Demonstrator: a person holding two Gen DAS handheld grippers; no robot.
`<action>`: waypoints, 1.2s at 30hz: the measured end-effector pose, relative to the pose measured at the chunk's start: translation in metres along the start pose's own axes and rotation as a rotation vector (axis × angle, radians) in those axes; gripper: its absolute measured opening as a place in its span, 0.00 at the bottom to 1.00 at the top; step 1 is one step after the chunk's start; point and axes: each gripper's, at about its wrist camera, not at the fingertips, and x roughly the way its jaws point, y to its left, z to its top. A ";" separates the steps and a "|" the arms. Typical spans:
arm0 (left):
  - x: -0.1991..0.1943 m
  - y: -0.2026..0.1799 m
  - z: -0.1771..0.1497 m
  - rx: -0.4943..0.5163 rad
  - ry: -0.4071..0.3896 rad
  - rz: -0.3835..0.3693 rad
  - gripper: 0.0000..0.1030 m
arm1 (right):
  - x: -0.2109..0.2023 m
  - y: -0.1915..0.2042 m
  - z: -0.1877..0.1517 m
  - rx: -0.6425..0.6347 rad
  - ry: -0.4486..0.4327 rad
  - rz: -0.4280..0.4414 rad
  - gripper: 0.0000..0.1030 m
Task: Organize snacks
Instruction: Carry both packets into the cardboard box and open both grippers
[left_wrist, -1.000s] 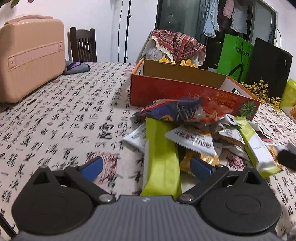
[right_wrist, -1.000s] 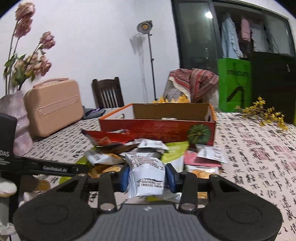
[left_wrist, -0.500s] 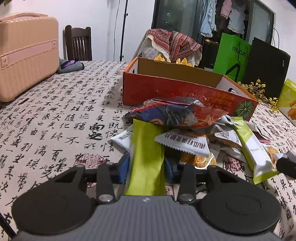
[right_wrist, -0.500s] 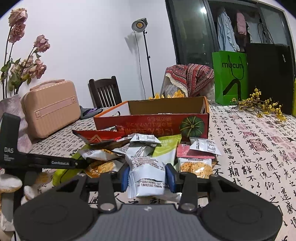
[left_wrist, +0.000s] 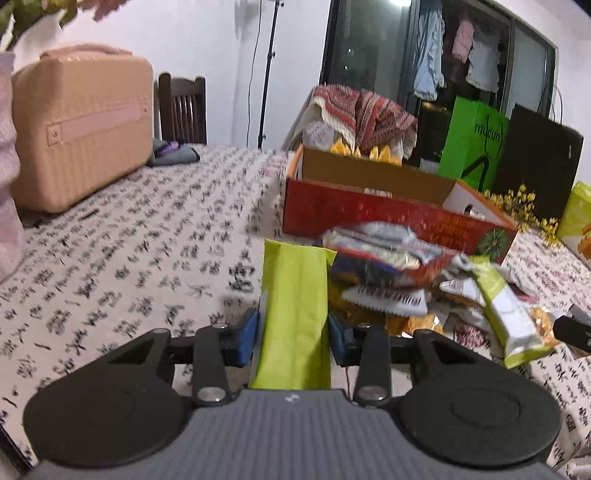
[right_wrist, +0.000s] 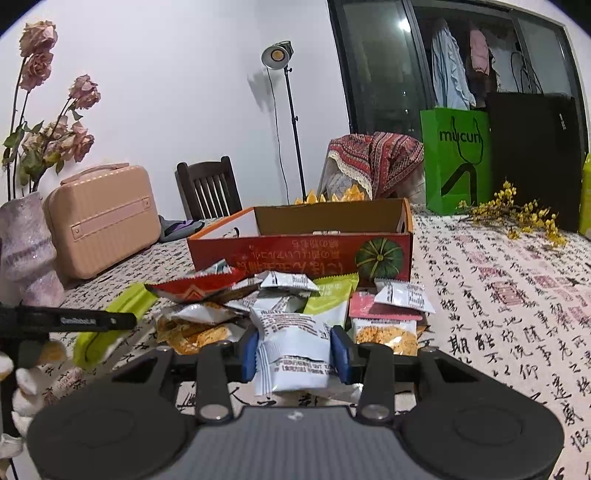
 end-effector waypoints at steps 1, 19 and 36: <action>-0.003 0.000 0.002 0.000 -0.012 -0.003 0.39 | -0.001 0.001 0.001 -0.003 -0.005 -0.004 0.39; 0.017 -0.044 0.092 0.055 -0.115 -0.106 0.39 | 0.042 -0.018 0.094 0.017 -0.095 -0.059 0.39; 0.145 -0.082 0.175 0.024 -0.055 -0.089 0.39 | 0.193 -0.055 0.166 0.086 0.028 -0.102 0.39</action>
